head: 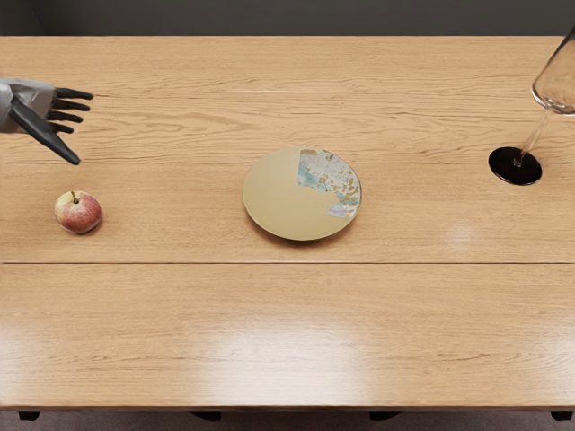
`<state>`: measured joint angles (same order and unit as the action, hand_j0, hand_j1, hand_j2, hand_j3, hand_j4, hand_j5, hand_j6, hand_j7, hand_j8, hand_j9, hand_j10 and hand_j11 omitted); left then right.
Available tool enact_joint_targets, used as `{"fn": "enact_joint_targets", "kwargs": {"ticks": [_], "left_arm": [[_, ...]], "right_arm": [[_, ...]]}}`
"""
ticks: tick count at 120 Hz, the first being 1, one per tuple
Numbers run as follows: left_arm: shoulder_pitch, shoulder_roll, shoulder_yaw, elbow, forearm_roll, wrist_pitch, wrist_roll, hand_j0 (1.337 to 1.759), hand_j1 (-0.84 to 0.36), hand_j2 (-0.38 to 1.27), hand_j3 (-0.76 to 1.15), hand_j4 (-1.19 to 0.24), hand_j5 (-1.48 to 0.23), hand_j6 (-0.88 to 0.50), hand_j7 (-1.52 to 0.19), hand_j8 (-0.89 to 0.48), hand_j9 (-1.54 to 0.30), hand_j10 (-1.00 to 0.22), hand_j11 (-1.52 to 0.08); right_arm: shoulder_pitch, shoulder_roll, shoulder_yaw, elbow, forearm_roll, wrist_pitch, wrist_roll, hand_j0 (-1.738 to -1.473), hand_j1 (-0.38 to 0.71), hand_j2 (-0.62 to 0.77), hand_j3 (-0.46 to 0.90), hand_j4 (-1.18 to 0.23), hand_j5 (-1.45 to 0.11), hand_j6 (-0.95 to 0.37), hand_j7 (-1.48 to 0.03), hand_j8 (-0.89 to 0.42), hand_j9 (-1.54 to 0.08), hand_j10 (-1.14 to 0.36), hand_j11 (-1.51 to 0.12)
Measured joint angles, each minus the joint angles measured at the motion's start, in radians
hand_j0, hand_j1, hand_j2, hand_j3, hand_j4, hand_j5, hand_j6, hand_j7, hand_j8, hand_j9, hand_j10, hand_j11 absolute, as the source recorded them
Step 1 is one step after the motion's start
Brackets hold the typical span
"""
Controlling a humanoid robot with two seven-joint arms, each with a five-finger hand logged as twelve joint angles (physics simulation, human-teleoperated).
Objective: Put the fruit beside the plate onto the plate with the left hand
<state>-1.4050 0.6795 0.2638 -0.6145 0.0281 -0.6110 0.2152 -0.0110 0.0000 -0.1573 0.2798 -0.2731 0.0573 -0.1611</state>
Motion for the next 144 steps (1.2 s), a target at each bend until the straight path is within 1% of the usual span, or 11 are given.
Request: {"fn": "enact_joint_targets", "kwargs": {"ticks": [24,37,44,51,68,79,95,102,104,113,144], "left_arm": [[0.006,0.002,0.001,-0.001,0.019,0.0,0.001,1.658,0.35,0.0,0.0,0.0,0.0,0.0,0.0,0.0,0.0,0.0,0.0],[0.026,0.0,0.001,-0.003,0.04,0.0,0.007,1.658,0.35,0.0,0.0,0.0,0.0,0.0,0.0,0.0,0.0,0.0,0.0],[0.028,0.018,0.0,-0.023,0.054,0.0,0.008,1.658,0.35,0.0,0.0,0.0,0.0,0.0,0.0,0.0,0.0,0.0,0.0],[0.025,0.067,-0.001,-0.092,0.063,0.062,0.006,1.658,0.35,0.0,0.0,0.0,0.0,0.0,0.0,0.0,0.0,0.0,0.0],[0.017,0.143,0.002,-0.395,0.144,0.477,0.002,1.658,0.34,0.0,0.0,-0.01,-0.01,-0.01,-0.01,-0.01,-0.01,-0.01,-0.01],[0.026,0.195,0.004,-0.569,0.193,0.653,0.002,1.658,0.31,0.01,0.0,-0.03,-0.04,-0.03,-0.04,-0.03,-0.04,-0.03,-0.04],[0.065,0.223,0.008,-0.733,0.258,0.815,0.004,1.658,0.26,0.02,0.0,-0.08,-0.1,-0.08,-0.1,-0.08,-0.1,-0.08,-0.1],[0.075,0.227,0.009,-0.777,0.283,0.886,0.004,1.658,0.24,0.02,0.0,-0.09,-0.12,-0.09,-0.12,-0.09,-0.12,-0.09,-0.12],[0.093,0.226,0.009,-0.787,0.289,0.905,0.004,1.658,0.23,0.02,0.0,-0.1,-0.13,-0.1,-0.13,-0.1,-0.13,-0.1,-0.13],[0.116,0.227,0.009,-0.816,0.307,0.969,0.004,1.658,0.21,0.02,0.0,-0.12,-0.15,-0.12,-0.15,-0.12,-0.15,-0.12,-0.15],[0.159,0.223,0.008,-0.84,0.355,1.06,0.004,1.658,0.12,0.04,0.0,-0.2,-0.25,-0.2,-0.25,-0.2,-0.25,-0.2,-0.25]], "right_arm": [[-0.002,0.0,0.001,0.0,0.0,0.0,0.0,-1.658,-0.32,0.0,0.0,-0.02,-0.03,-0.02,-0.03,-0.02,-0.03,-0.02,-0.03],[-0.003,0.0,0.001,-0.001,0.0,-0.001,0.0,-1.658,-0.32,0.0,0.0,-0.02,-0.03,-0.02,-0.03,-0.02,-0.03,-0.02,-0.03],[-0.003,0.0,0.001,-0.001,0.0,-0.001,0.0,-1.658,-0.32,0.0,0.0,-0.02,-0.03,-0.02,-0.03,-0.02,-0.03,-0.02,-0.03],[-0.003,0.0,0.001,-0.001,0.0,-0.001,0.0,-1.658,-0.32,0.0,0.0,-0.02,-0.03,-0.02,-0.03,-0.02,-0.03,-0.02,-0.03],[-0.003,0.0,0.001,-0.001,0.0,-0.001,0.0,-1.658,-0.32,0.0,0.0,-0.02,-0.03,-0.02,-0.03,-0.02,-0.03,-0.02,-0.03],[-0.003,0.0,0.001,-0.001,0.0,-0.001,0.0,-1.658,-0.32,0.0,0.0,-0.02,-0.03,-0.02,-0.03,-0.02,-0.03,-0.02,-0.03],[-0.003,0.0,0.001,-0.001,0.0,-0.001,0.0,-1.658,-0.32,0.0,0.0,-0.02,-0.03,-0.02,-0.03,-0.02,-0.03,-0.02,-0.03],[-0.003,0.0,0.001,-0.001,0.0,-0.001,0.0,-1.658,-0.32,0.0,0.0,-0.02,-0.03,-0.02,-0.03,-0.02,-0.03,-0.02,-0.03],[-0.003,0.0,0.001,-0.001,0.0,-0.001,0.0,-1.658,-0.32,0.0,0.0,-0.02,-0.03,-0.02,-0.03,-0.02,-0.03,-0.02,-0.03],[-0.003,0.0,0.001,-0.001,0.0,-0.001,0.0,-1.658,-0.32,0.0,0.0,-0.02,-0.03,-0.02,-0.03,-0.02,-0.03,-0.02,-0.03],[-0.003,0.0,0.001,-0.001,0.0,-0.001,0.0,-1.658,-0.32,0.0,0.0,-0.02,-0.03,-0.02,-0.03,-0.02,-0.03,-0.02,-0.03]]}}
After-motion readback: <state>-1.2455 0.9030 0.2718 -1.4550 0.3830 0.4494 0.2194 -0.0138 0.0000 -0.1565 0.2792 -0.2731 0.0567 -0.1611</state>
